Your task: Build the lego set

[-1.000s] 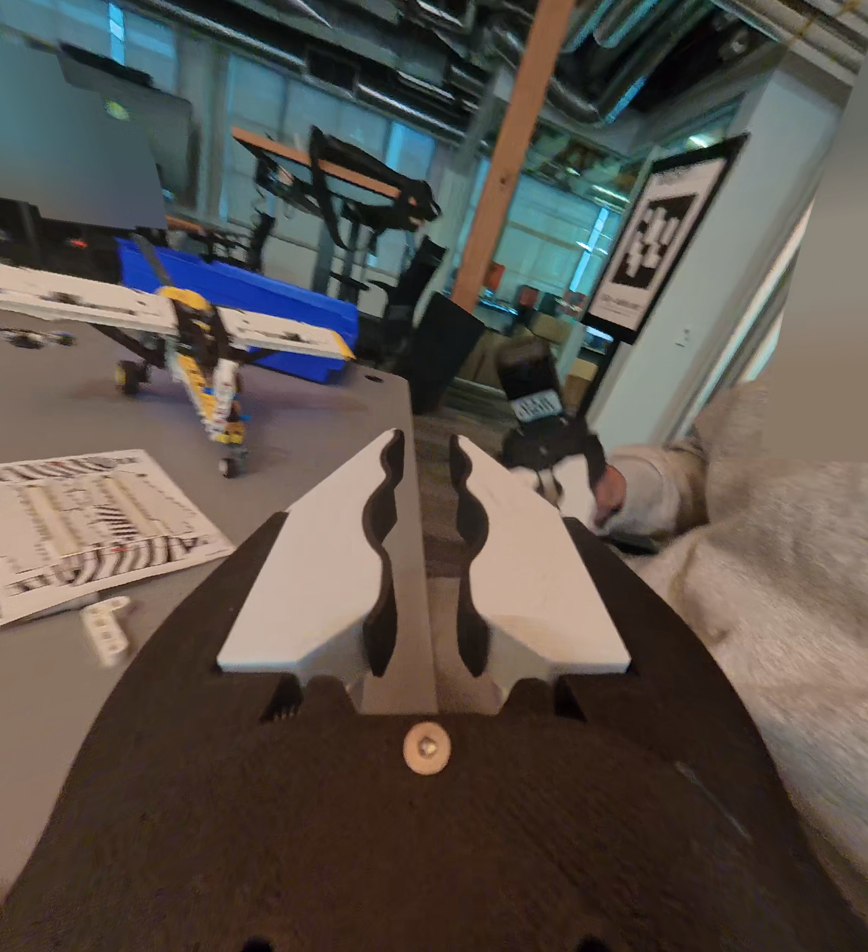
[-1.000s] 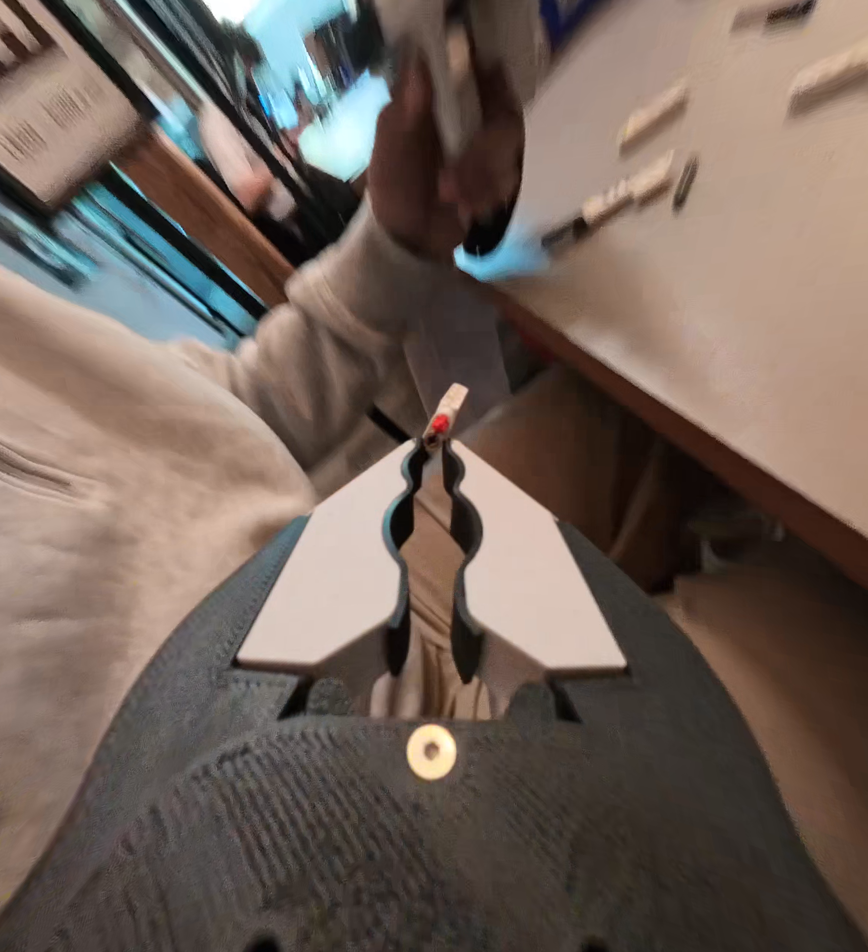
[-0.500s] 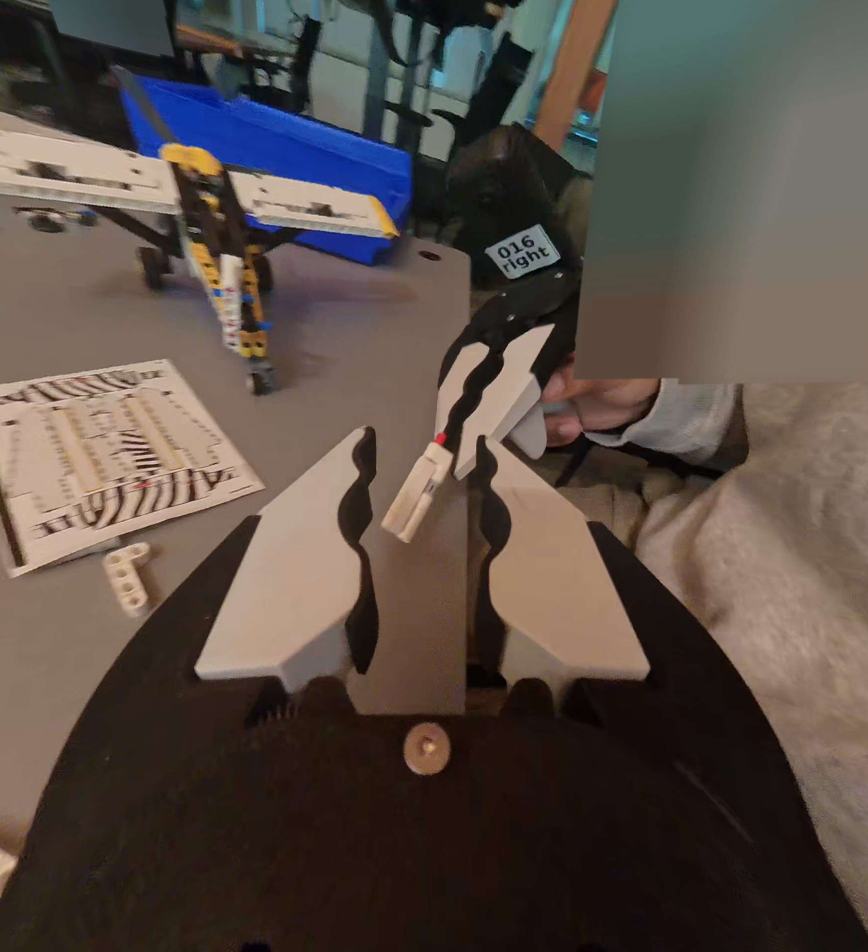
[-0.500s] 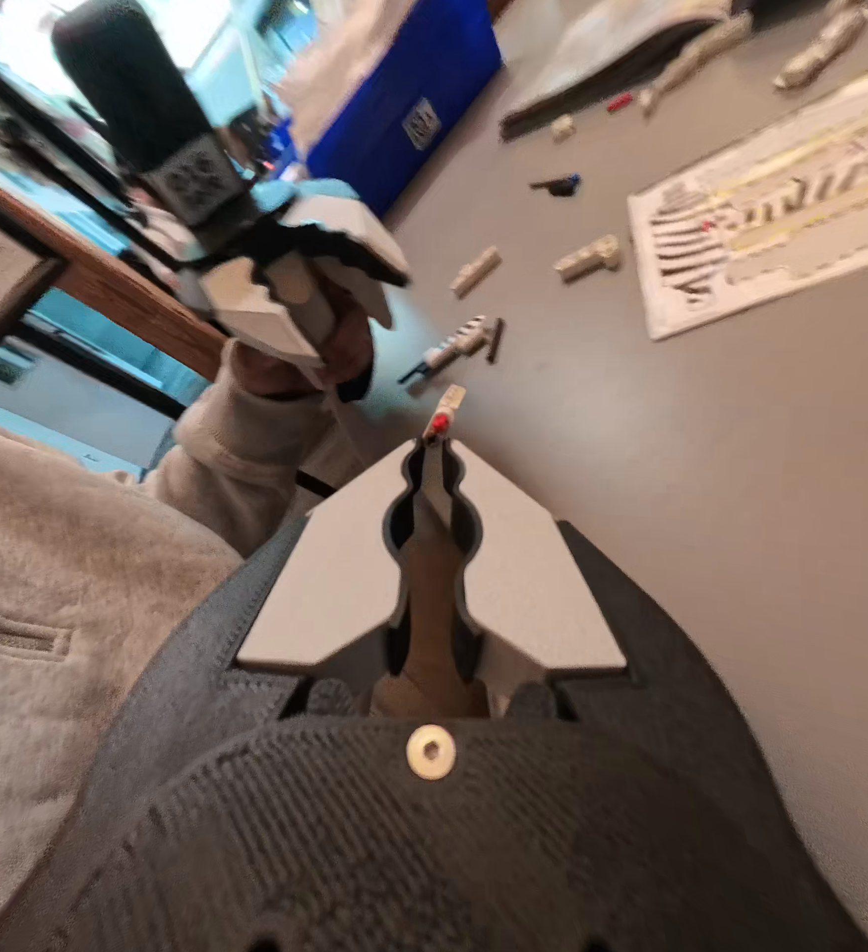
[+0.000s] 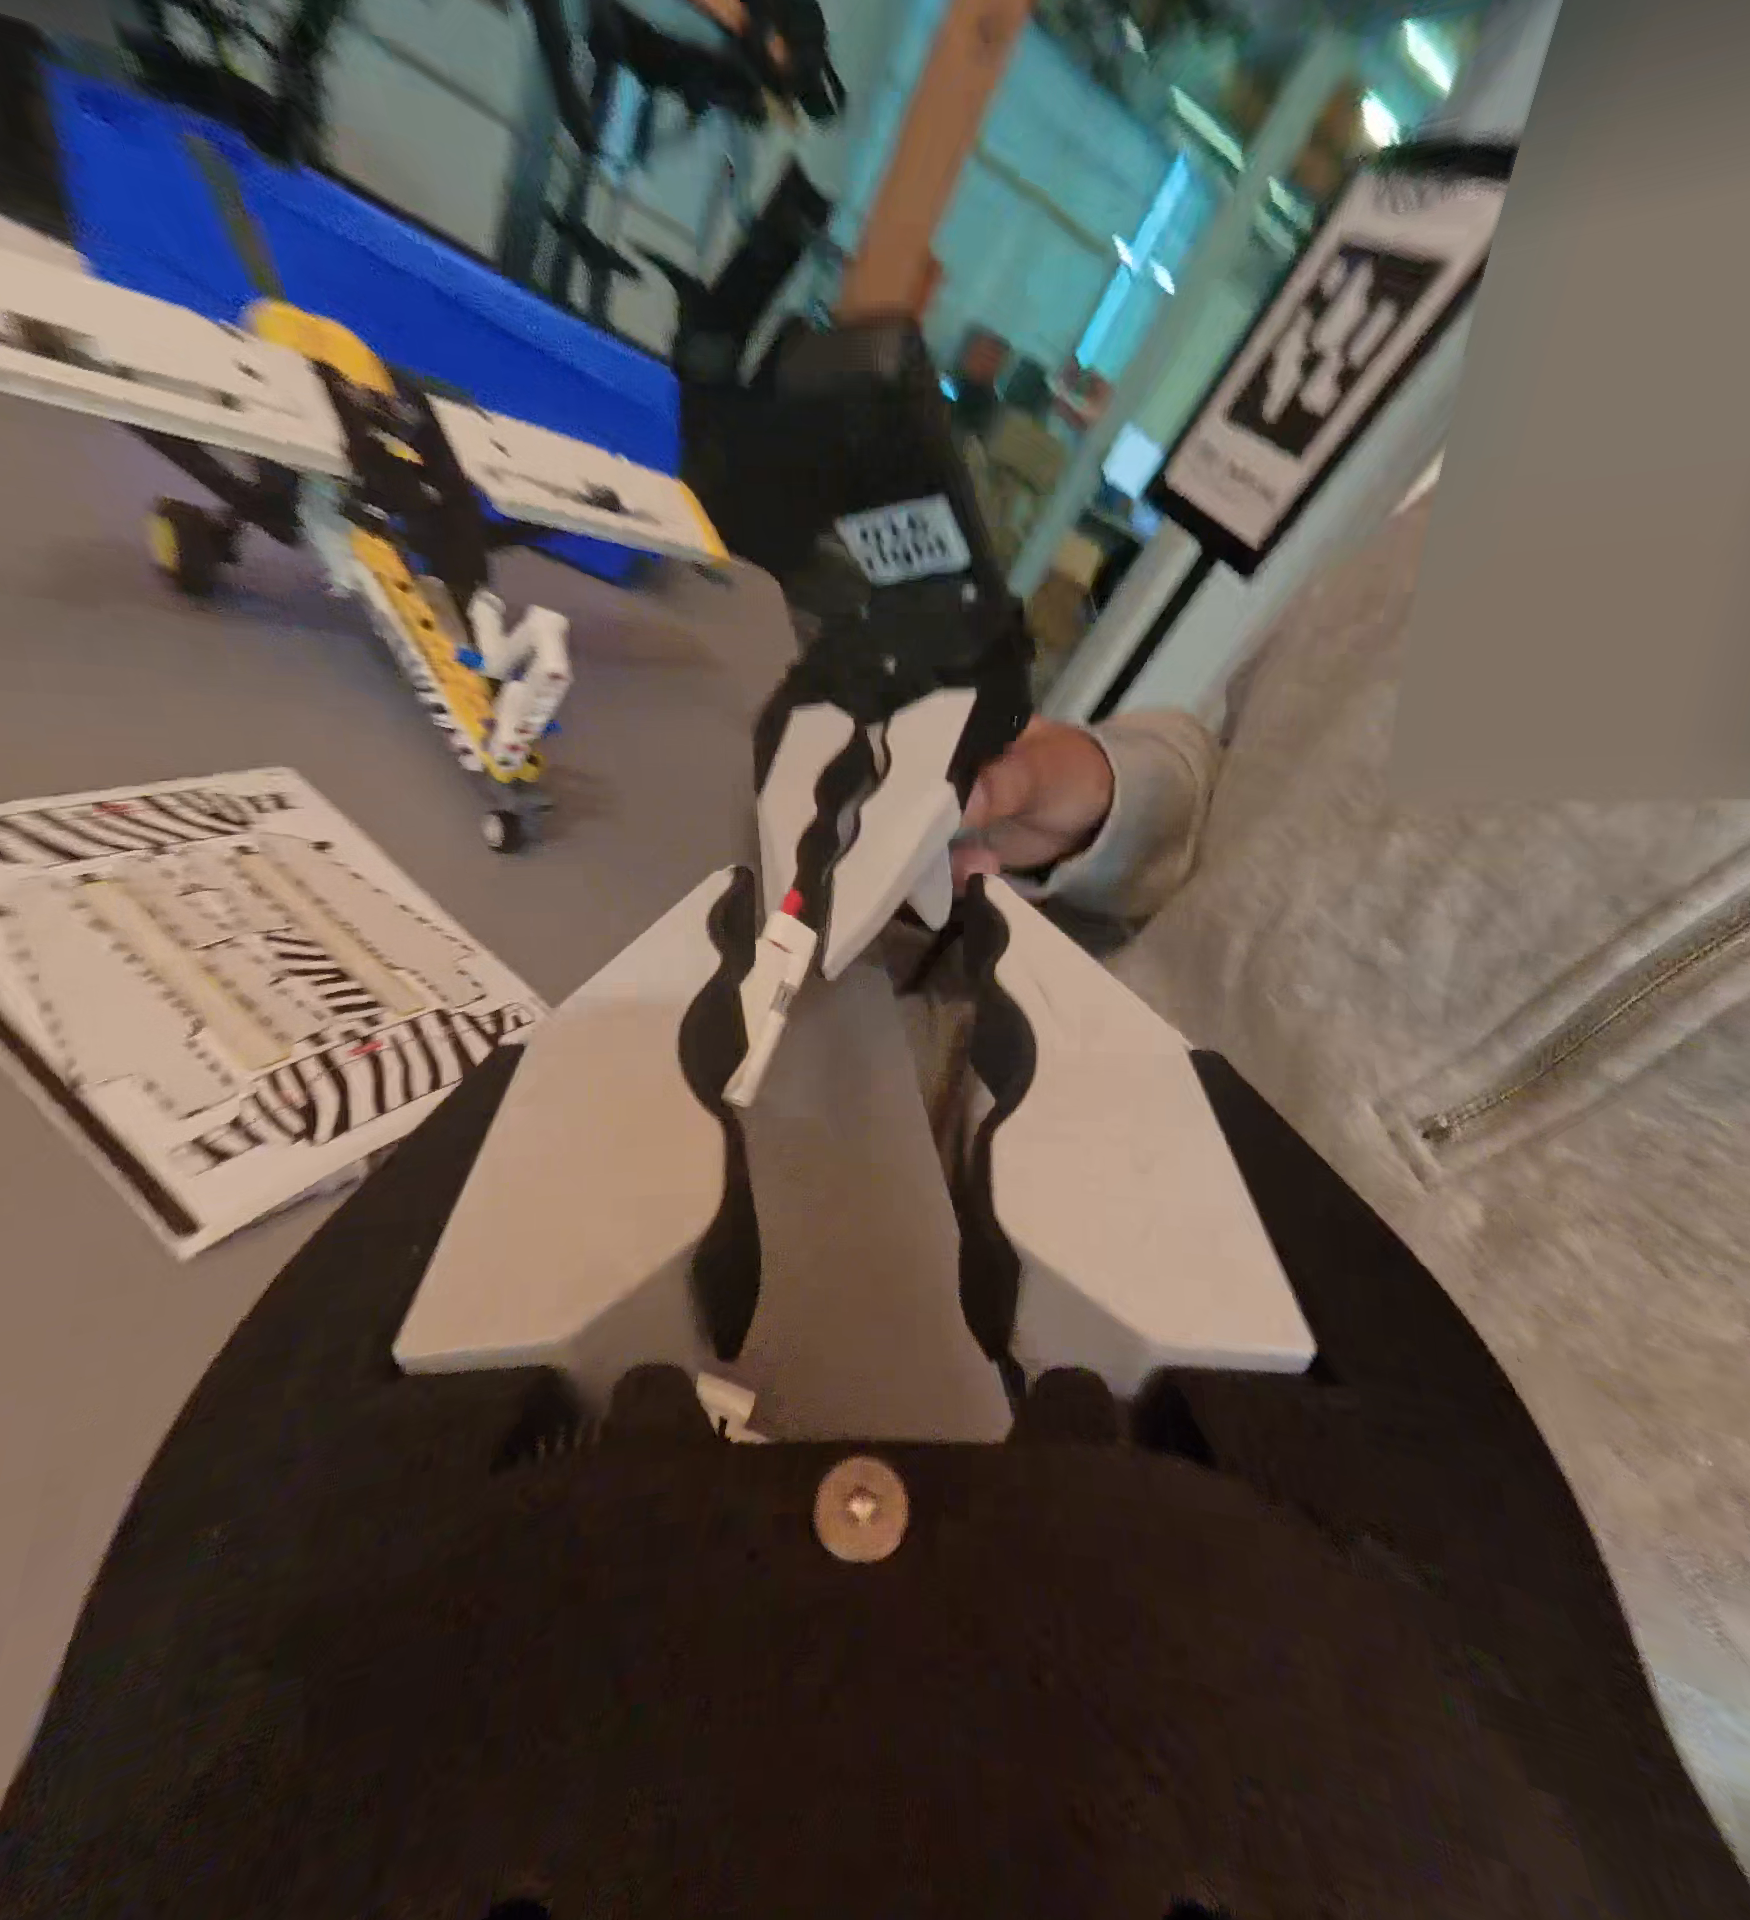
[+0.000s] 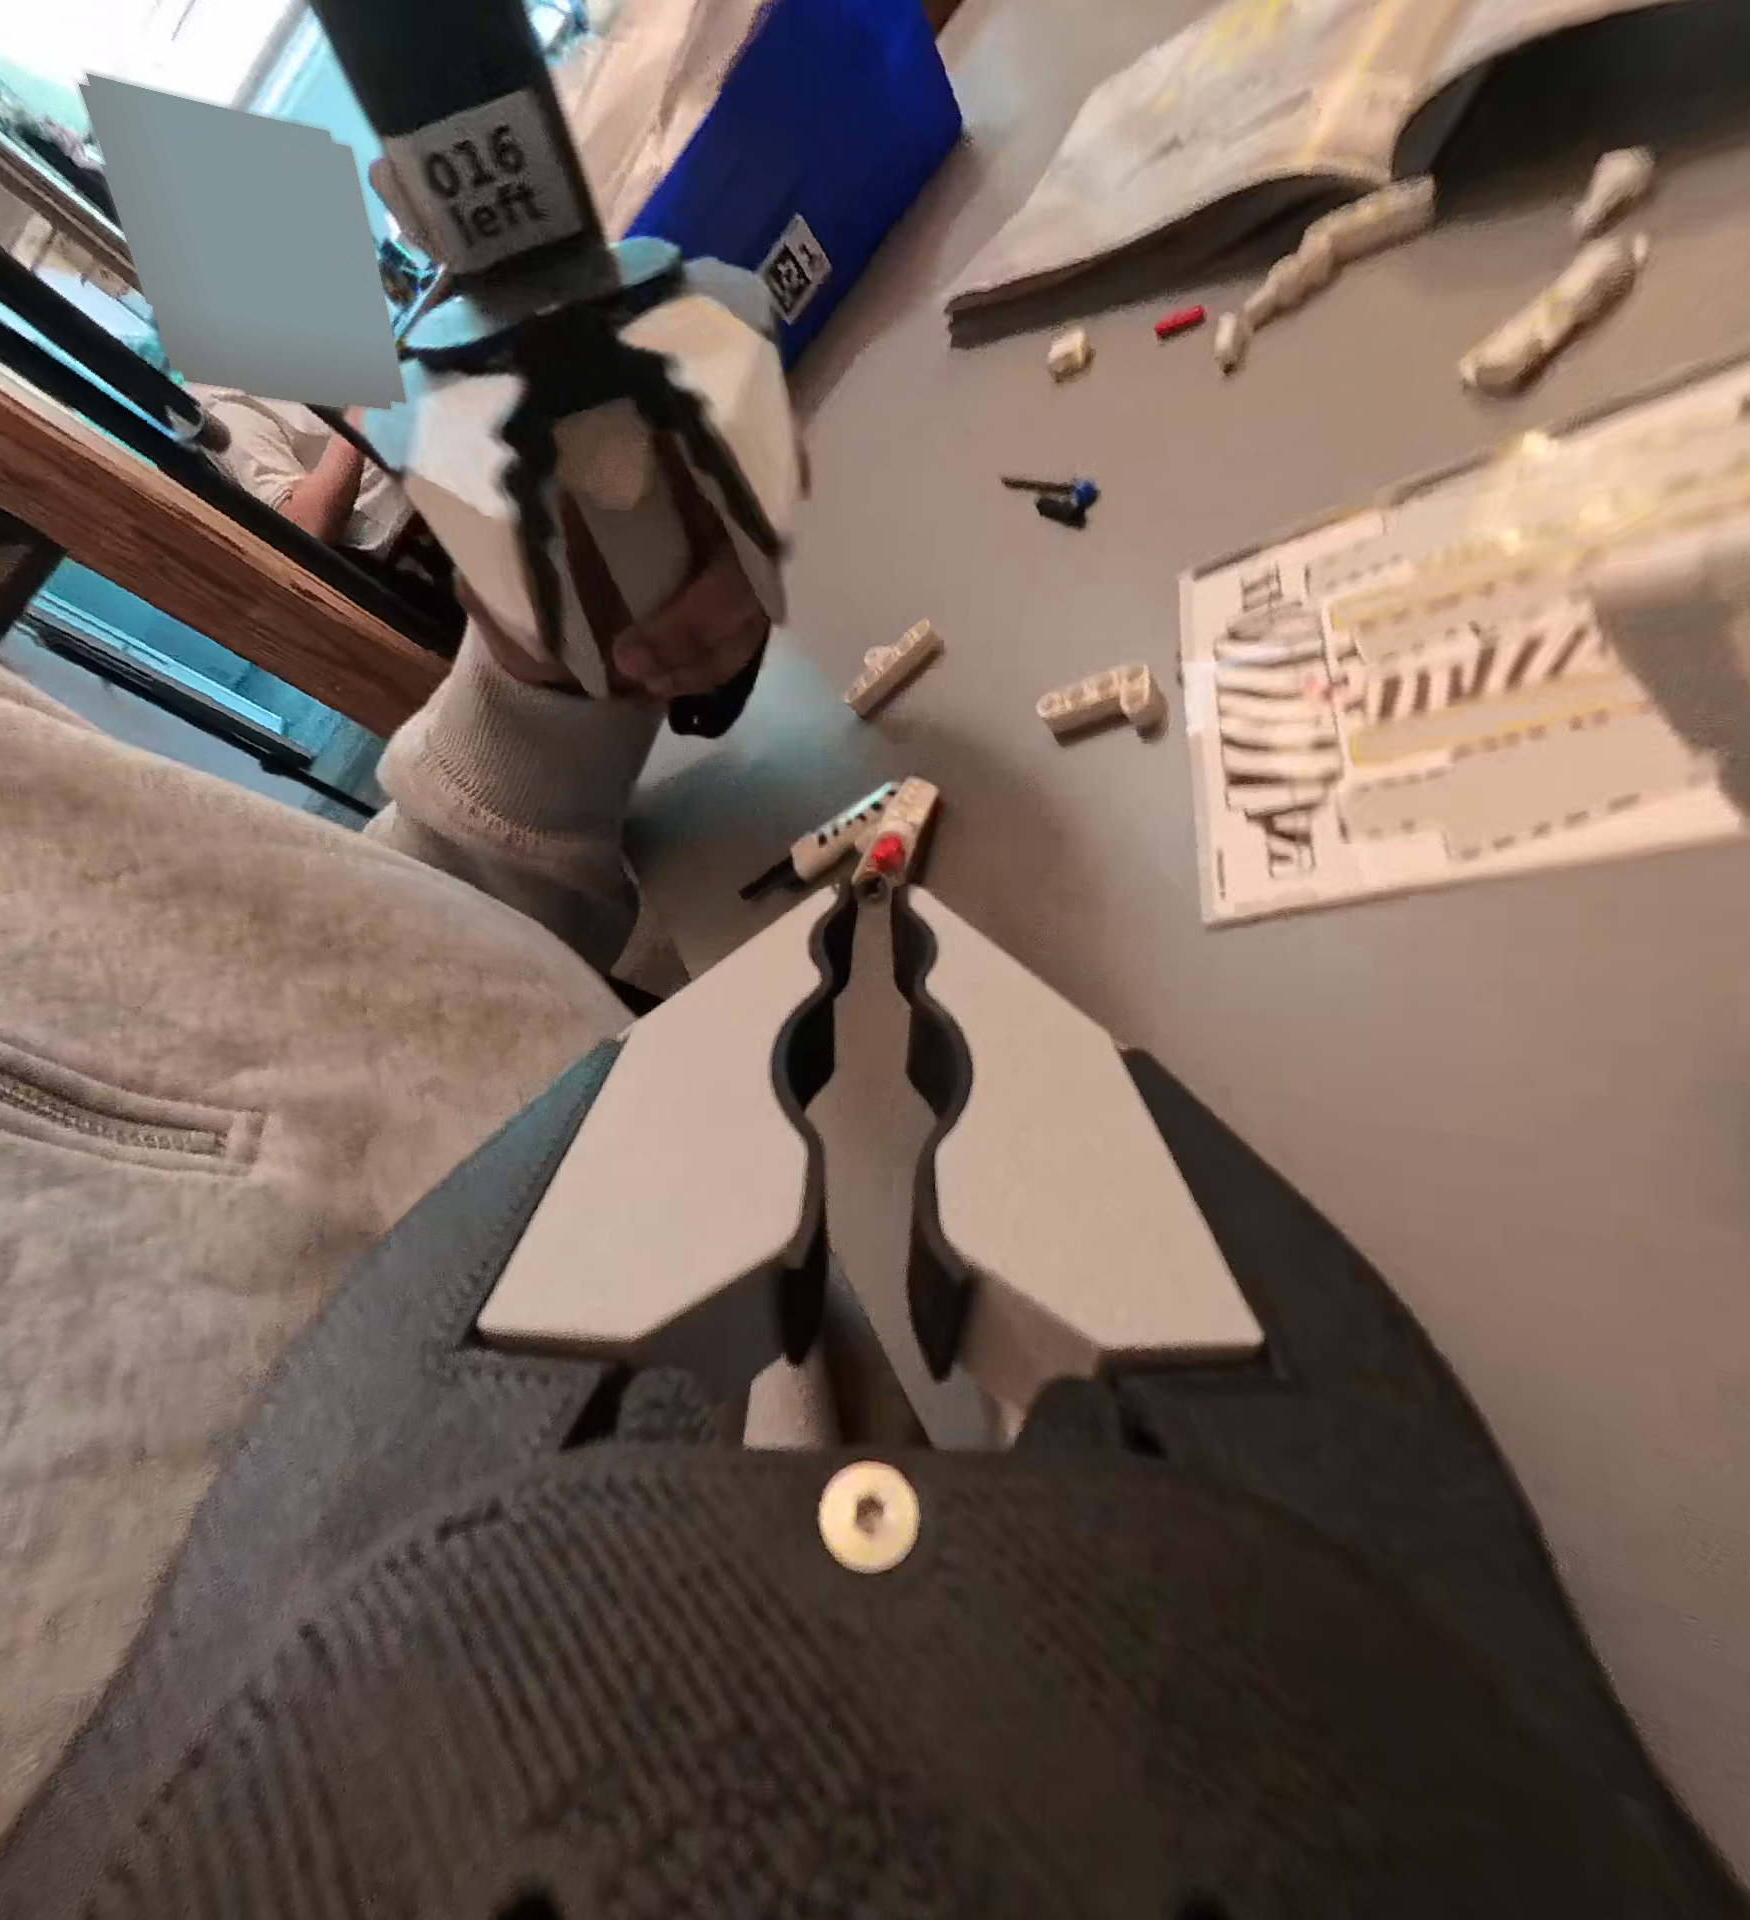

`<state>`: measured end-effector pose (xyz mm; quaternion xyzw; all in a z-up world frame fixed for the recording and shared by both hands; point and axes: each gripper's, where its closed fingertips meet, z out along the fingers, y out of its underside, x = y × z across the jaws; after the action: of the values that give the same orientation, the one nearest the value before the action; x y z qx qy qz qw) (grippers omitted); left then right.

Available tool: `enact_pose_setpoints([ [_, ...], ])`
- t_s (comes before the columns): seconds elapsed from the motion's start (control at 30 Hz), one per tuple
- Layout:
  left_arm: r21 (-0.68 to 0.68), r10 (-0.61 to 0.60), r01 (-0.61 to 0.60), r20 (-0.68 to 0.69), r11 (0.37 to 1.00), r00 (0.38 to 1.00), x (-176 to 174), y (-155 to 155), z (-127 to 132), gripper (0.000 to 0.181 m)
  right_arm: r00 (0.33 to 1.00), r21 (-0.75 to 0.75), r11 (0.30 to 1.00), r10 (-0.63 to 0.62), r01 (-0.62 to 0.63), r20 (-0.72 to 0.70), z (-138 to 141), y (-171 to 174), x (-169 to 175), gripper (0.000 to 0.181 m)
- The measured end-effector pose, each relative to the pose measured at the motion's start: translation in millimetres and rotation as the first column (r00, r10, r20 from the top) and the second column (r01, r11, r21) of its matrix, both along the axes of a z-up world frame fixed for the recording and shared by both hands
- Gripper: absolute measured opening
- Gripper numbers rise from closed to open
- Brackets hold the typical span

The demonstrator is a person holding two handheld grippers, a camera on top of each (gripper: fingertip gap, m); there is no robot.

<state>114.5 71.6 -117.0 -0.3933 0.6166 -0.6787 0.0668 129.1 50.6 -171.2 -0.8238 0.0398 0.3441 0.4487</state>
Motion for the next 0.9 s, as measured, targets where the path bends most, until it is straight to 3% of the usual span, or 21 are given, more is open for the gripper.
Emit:
enact_pose_setpoints([
  [0.17, 0.123, -0.126, 0.132, -0.052, 0.984, 0.991, 9.0, -21.0, -9.1, 0.024, 0.996, 0.127, 0.991, 0.027, -0.038, 0.081, 37.9, 13.3, -12.6, 0.005],
  [0.27, 0.125, -0.111, 0.111, -0.006, 0.986, 0.994, 10.4, -16.0, 1.6, 0.010, 0.991, 0.160, 0.987, -0.019, -0.002, 0.130, 48.1, 17.9, -8.0, 0.001],
  [0.43, 0.025, -0.092, 0.091, 0.057, 0.996, 0.994, 3.3, -4.3, 17.2, 0.005, 0.998, 0.195, 0.981, -0.031, 0.018, 0.064, 63.8, 26.5, -15.6, 0.000],
  [0.57, -0.037, -0.088, 0.091, 0.076, 0.995, 0.993, 5.0, 0.2, 20.0, 0.005, 0.991, 0.170, 0.984, -0.074, 0.054, 0.115, 60.2, 30.9, -7.3, 0.001],
  [0.9, -0.253, 0.041, -0.002, 0.147, 0.967, 0.988, 25.2, 5.8, 47.2, 0.005, 0.976, 0.289, 0.953, -0.144, 0.092, 0.161, 66.7, 23.5, -0.1, 0.029],
])
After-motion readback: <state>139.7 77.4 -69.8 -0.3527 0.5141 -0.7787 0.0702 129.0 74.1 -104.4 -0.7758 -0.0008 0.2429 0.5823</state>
